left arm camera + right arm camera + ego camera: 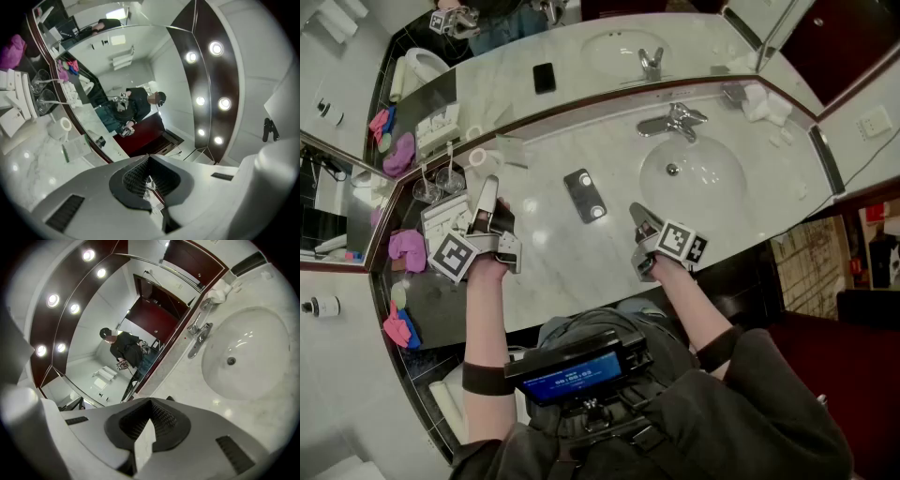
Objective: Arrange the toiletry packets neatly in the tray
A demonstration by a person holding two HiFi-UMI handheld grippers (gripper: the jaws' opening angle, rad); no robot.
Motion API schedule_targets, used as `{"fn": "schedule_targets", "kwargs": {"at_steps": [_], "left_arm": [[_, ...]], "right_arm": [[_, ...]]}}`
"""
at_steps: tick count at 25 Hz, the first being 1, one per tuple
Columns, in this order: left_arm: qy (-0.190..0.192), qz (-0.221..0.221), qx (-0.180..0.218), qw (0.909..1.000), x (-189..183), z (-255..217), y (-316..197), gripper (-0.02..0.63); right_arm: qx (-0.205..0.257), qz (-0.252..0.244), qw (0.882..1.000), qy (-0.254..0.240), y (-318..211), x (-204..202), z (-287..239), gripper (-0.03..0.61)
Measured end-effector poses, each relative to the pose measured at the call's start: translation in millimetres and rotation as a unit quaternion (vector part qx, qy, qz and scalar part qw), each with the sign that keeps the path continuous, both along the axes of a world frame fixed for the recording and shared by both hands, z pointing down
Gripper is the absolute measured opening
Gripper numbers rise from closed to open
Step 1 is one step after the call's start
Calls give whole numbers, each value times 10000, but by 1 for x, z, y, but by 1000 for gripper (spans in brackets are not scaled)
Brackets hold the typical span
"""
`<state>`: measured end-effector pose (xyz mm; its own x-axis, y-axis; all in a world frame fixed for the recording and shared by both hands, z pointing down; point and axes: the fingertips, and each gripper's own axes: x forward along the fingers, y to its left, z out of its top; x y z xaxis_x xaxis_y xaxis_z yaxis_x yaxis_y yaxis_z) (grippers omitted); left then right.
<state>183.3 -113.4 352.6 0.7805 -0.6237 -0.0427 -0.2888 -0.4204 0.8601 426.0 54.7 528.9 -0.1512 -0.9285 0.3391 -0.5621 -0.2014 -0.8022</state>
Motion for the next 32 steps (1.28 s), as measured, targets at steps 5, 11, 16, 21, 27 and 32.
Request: {"fn": "schedule_targets", "kwargs": {"at_steps": [5,11,16,21,27,32], "left_arm": [[-382,-2,210,9991,-12,4,-4,0],[-796,-298,210,9962,-51,15,-9,0],[-1392,-664,278,9876,-99,24,-14,0],[-2073,-1000,388,9724,-147,34,-11,0],[-2935,-1253,468,9465,-207,49,-8,0],[-3651,-1430,498,9186,-260,64,-5,0]], "right_arm": [[89,-295,9988,383,-24,-15,-15,11],[187,-866,9926,833,-62,-53,-27,11],[291,-1412,9829,1149,-96,-99,-37,11],[471,-2030,9648,1603,-124,-155,-49,11],[742,-2819,9272,2353,-154,-231,-61,11],[943,-3435,8841,3023,-170,-297,-65,12]]}}
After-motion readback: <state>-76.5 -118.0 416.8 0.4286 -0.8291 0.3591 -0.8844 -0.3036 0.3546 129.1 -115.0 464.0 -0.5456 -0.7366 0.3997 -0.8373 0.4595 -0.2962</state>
